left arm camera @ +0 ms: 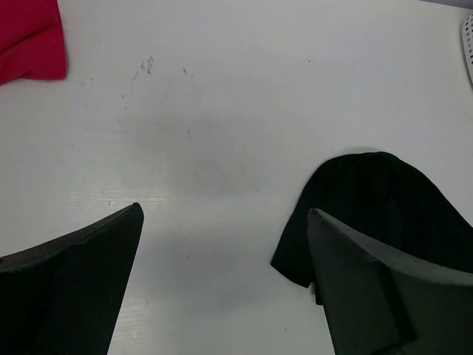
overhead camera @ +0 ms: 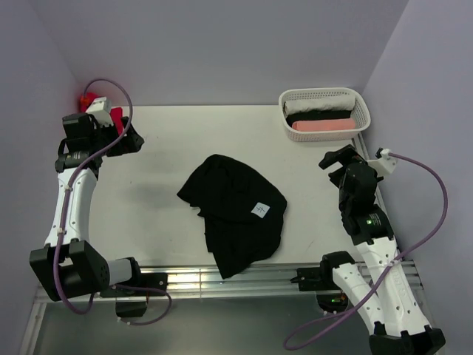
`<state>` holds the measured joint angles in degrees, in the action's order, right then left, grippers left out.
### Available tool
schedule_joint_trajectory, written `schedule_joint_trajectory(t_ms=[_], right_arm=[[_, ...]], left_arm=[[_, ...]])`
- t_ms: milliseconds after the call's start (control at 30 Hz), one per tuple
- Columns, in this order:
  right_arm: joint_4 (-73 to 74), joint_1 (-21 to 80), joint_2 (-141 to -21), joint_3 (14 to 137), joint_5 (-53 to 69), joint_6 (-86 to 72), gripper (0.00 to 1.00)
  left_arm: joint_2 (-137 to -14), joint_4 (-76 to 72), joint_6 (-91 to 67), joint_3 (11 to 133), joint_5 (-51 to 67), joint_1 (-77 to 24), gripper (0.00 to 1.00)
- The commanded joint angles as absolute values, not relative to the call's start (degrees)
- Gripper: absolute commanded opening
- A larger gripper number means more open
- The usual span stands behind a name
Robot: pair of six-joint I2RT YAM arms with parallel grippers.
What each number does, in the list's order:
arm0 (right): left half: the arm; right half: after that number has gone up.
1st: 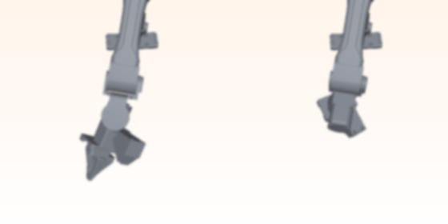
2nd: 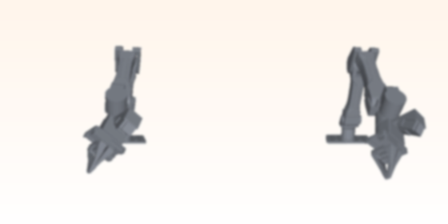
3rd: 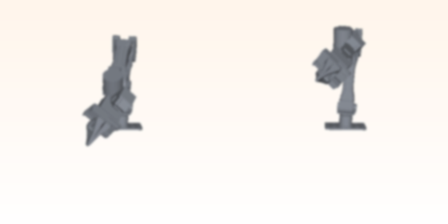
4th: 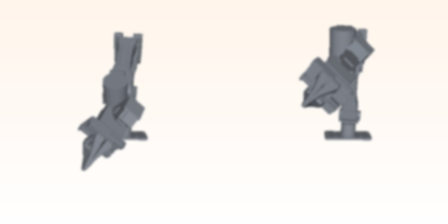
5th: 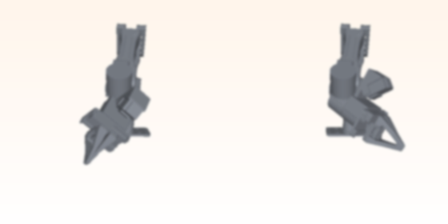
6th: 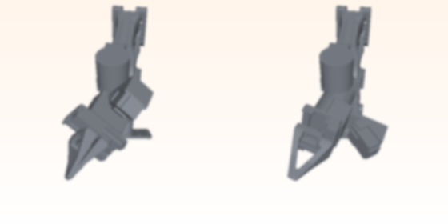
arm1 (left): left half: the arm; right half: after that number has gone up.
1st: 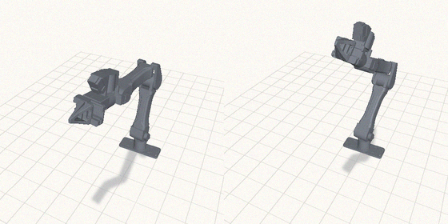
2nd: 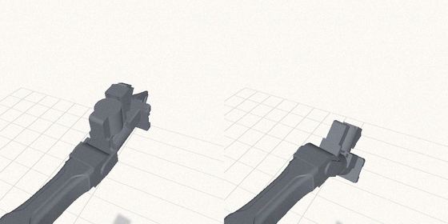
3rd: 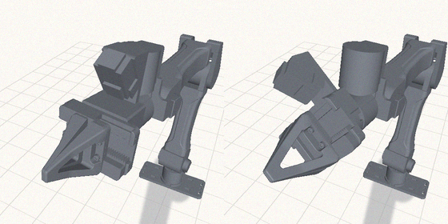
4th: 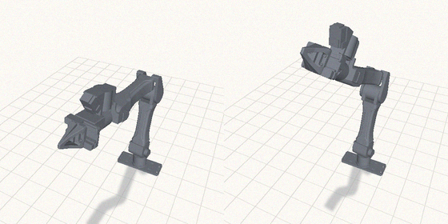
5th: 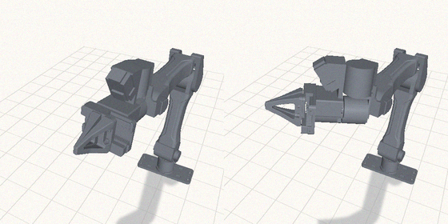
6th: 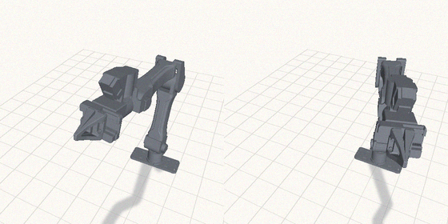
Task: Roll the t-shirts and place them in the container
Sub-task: Flatten the tshirt
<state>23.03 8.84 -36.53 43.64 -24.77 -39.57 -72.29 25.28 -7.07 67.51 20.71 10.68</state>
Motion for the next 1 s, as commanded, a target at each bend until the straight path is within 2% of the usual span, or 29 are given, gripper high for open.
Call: schedule_joint_trajectory(t_ms=[0,200,300,400,533,633,667,800,967], right_arm=[[24.7,8.6,-36.3,46.5,-25.2,-39.4,1.00],[27.2,8.7,-37.7,48.0,-20.0,-36.0,1.00],[26.5,8.8,-40.9,47.6,-12.0,-35.8,0.95],[26.3,12.3,-45.4,47.2,-11.2,-38.9,0.91],[26.5,26.2,-50.4,46.8,-17.2,-45.9,0.90],[28.1,40.5,-53.2,44.8,-21.5,-53.0,0.90],[28.1,40.5,-53.3,43.9,-22.1,-54.9,0.89],[32.6,52.9,-51.9,39.4,-26.1,-66.0,0.88],[36.1,63.0,-49.3,32.6,-26.6,-80.9,0.85]], left_arm=[[-72.3,26.0,-6.0,69.4,22.4,10.6,0.99],[-72.9,26.8,-5.7,70.0,23.3,10.7,0.99],[-73.4,27.0,-5.8,70.0,24.5,10.7,0.99],[-74.0,27.2,-5.8,70.0,25.7,10.5,0.99],[-75.5,28.2,-5.4,70.3,25.7,10.1,0.99],[-75.8,28.7,-4.7,70.1,25.3,9.4,0.99],[-75.9,28.7,-4.6,69.8,25.3,9.3,1.00],[-76.6,29.4,-3.7,69.8,25.5,8.5,0.99],[-77.3,29.9,-3.3,70.0,25.3,7.7,0.99]])
